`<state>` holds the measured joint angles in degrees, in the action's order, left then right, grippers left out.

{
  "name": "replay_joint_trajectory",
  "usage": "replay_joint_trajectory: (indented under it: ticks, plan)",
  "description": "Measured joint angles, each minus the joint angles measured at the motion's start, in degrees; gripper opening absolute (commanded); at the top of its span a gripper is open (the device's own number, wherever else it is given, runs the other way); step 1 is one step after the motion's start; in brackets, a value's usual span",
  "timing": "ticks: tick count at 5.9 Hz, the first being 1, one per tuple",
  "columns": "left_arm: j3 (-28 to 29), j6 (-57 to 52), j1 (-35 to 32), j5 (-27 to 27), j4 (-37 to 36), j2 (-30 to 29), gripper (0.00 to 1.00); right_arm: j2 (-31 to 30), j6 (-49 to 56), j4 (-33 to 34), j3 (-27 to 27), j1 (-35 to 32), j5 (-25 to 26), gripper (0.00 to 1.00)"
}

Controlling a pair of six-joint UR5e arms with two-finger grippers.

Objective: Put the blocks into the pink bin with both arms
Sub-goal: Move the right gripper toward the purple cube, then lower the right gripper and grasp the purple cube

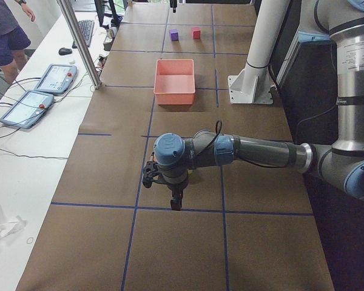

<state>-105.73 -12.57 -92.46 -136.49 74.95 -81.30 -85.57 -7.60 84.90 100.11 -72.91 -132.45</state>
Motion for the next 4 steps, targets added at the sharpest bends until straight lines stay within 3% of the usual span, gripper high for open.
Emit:
replay_joint_trajectory:
  ticks: [2,4]
  plan:
    - [0.0,0.0,0.0,0.0,0.0,0.0,1.00,1.1,-5.6,-11.7,-8.1,6.3,3.4,1.00]
    - [-0.1,0.0,0.0,-0.1,0.0,0.0,1.00,1.2,-7.4,-14.4,-11.1,9.5,4.0,1.00]
